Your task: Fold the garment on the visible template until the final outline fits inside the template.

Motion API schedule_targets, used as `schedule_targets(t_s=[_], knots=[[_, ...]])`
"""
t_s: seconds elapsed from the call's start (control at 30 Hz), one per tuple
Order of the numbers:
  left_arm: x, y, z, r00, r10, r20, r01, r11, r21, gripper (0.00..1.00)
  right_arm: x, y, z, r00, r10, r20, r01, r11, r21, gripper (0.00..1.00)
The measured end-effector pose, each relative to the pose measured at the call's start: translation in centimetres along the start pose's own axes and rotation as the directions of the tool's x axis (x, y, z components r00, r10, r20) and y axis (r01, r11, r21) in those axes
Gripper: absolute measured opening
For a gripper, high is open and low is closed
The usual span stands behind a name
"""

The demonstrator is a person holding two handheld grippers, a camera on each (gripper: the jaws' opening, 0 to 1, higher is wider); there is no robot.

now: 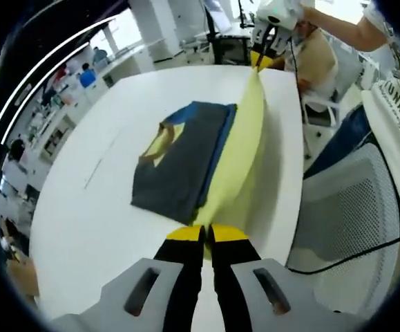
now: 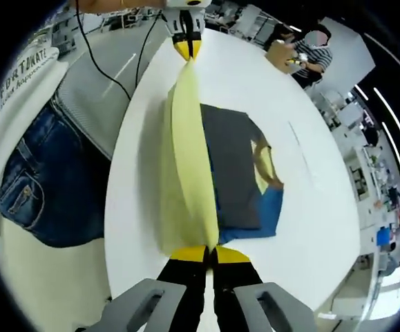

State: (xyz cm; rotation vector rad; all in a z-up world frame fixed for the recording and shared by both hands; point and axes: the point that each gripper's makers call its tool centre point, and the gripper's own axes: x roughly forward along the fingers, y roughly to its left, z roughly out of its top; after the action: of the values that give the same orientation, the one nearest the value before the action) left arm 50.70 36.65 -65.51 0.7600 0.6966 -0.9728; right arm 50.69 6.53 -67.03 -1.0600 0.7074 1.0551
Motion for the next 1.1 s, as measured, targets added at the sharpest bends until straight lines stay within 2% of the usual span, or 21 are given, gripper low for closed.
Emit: schedule_targets(t_s=[0.17, 0.5, 0.8, 1.1], knots=[[0.3, 2.0, 1.0, 0.999, 0.045, 0.016, -0.045, 0.999, 0.013, 0.01, 0.4, -1.9, -0.1, 0.998, -0.055, -0.021, 0.055, 0.998, -0.009, 0.0], [1.2, 4.6, 1.7, 0.993, 0.114, 0.015, -0.114, 0.991, 0.063, 0.01, 1.0, -5.0, 0.2, 0.991, -0.134, -0.019, 0.134, 0.991, 0.003, 0.0], [1.6, 7.4, 3.0, 0.983, 0.179, 0.047, -0.181, 0.982, 0.058, 0.01, 1.3, -8.2, 0.5, 0.977, -0.214, -0.002, 0.214, 0.977, 0.023, 0.0], [1.7, 9.9, 4.5, 0.966, 0.246, 0.086, -0.249, 0.968, 0.029, 0.01, 1.7, -11.1, 0.3, 0.959, -0.282, -0.005, 0.282, 0.959, 0.042, 0.0]])
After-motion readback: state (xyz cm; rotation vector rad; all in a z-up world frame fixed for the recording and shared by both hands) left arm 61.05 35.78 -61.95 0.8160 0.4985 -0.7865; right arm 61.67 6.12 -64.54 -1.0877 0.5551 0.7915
